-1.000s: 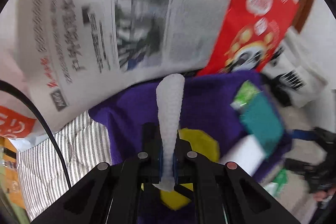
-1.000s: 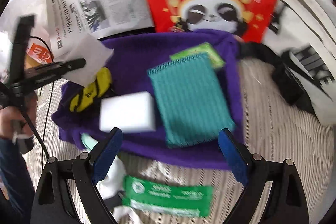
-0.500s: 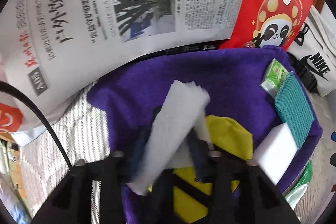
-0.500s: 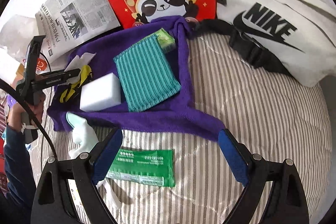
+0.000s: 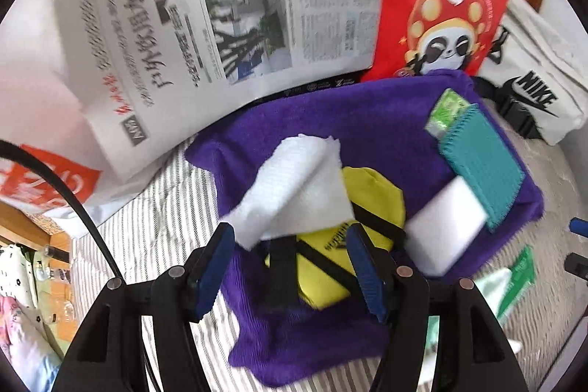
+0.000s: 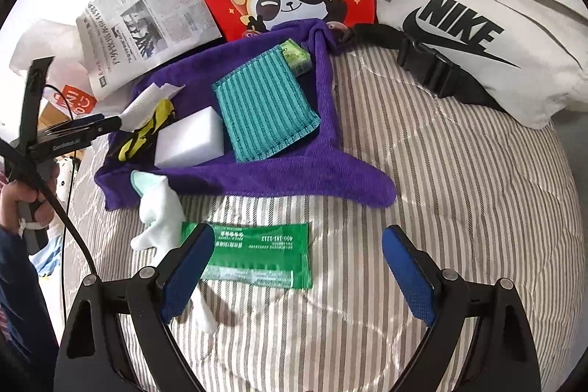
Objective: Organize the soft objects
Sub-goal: 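Lay the white wipe on the purple towel and open the left tool, then grasp the mint-green cloth with white glove using the left tool and lift, then grasp the black strap on the bed with the right tool while the left tool holds the cloth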
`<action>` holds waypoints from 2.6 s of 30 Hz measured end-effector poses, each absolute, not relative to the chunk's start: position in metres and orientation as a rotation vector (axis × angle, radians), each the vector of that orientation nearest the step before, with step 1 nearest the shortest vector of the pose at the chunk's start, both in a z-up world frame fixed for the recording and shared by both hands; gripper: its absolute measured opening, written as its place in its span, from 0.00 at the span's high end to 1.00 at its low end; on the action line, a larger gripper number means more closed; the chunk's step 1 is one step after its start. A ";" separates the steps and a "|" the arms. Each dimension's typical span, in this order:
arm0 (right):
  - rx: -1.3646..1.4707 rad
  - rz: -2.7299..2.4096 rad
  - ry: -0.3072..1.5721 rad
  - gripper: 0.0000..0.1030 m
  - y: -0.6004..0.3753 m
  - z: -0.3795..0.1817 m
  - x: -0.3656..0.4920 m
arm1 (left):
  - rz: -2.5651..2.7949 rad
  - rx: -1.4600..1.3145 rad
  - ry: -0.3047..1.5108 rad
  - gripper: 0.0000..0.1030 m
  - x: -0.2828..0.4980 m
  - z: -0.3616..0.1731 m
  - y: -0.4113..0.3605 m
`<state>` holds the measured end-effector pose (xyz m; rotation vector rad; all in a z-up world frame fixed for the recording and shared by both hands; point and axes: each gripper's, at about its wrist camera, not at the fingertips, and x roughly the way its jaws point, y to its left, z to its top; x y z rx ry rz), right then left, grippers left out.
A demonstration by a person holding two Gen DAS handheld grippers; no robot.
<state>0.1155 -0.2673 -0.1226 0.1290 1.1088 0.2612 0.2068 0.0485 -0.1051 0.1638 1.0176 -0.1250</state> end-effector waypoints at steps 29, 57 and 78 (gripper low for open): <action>0.107 0.192 1.129 0.11 -0.309 -0.116 0.015 | -0.281 0.001 1.004 0.61 0.109 -0.172 -0.045; 0.018 0.340 1.150 0.11 -0.244 -0.122 0.001 | -0.254 -0.058 0.871 0.79 0.046 -0.085 0.027; -0.097 0.360 1.193 0.11 -0.203 -0.139 0.002 | -0.111 -0.107 1.002 0.76 0.030 -0.172 0.085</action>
